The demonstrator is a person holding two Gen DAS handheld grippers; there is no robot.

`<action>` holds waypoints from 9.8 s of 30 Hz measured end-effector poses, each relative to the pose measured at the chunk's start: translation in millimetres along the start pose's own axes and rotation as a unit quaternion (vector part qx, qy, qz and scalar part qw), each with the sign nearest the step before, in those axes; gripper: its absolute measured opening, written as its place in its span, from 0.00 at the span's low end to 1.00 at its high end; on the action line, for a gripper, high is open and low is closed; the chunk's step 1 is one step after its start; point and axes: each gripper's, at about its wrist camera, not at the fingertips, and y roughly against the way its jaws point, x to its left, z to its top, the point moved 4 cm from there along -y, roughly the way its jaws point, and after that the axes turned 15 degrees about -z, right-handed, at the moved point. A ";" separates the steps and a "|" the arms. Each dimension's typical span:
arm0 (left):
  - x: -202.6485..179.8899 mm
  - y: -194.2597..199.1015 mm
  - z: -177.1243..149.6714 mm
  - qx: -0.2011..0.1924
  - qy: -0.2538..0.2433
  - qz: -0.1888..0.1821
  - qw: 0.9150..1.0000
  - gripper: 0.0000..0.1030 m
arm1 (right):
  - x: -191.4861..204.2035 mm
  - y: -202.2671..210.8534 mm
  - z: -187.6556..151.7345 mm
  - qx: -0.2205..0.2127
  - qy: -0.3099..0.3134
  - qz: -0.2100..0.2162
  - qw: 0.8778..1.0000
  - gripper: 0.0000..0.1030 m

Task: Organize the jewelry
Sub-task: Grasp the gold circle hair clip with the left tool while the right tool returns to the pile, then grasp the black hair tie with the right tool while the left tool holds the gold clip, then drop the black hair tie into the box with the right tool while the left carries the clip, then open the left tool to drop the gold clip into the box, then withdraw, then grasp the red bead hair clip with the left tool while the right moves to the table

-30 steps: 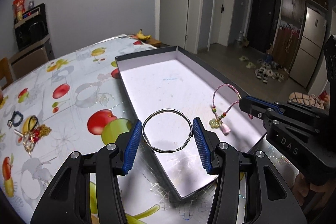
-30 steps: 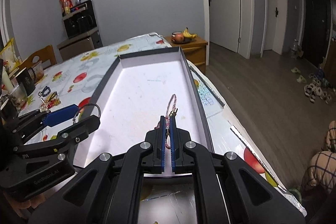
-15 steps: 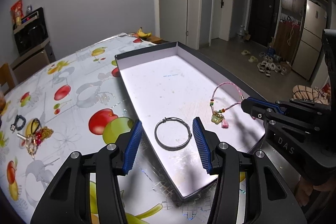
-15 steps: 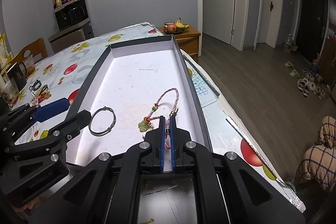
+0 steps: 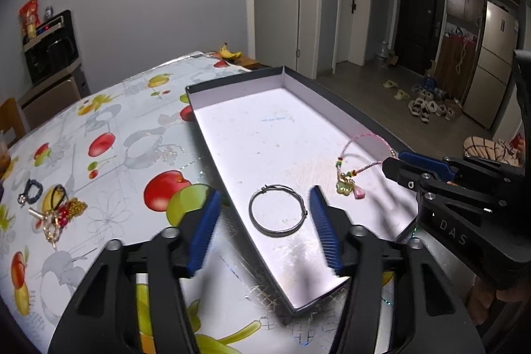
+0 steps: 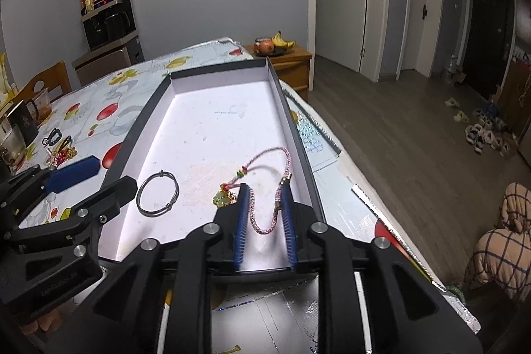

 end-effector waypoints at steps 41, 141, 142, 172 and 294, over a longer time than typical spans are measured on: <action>238.0 81.6 -50.8 0.054 0.152 0.035 0.986 0.90 | 207.0 62.9 111.8 -0.105 -0.011 0.213 0.971 0.93; 186.5 115.8 -12.2 -0.092 0.031 0.122 0.988 0.40 | 214.1 26.7 109.6 -0.056 0.002 0.315 0.948 0.04; 181.8 113.9 -11.8 -0.092 0.029 0.121 0.988 0.40 | 208.3 26.5 109.9 -0.057 -0.003 0.313 0.948 0.04; 58.2 12.7 27.1 -0.062 -0.025 -0.023 0.997 0.40 | -5.6 -45.4 90.9 -0.041 -0.113 0.208 0.971 0.04; 248.1 104.7 -1.5 -0.074 0.159 0.060 0.983 0.14 | 129.4 51.1 64.0 -0.116 0.065 0.302 0.944 0.91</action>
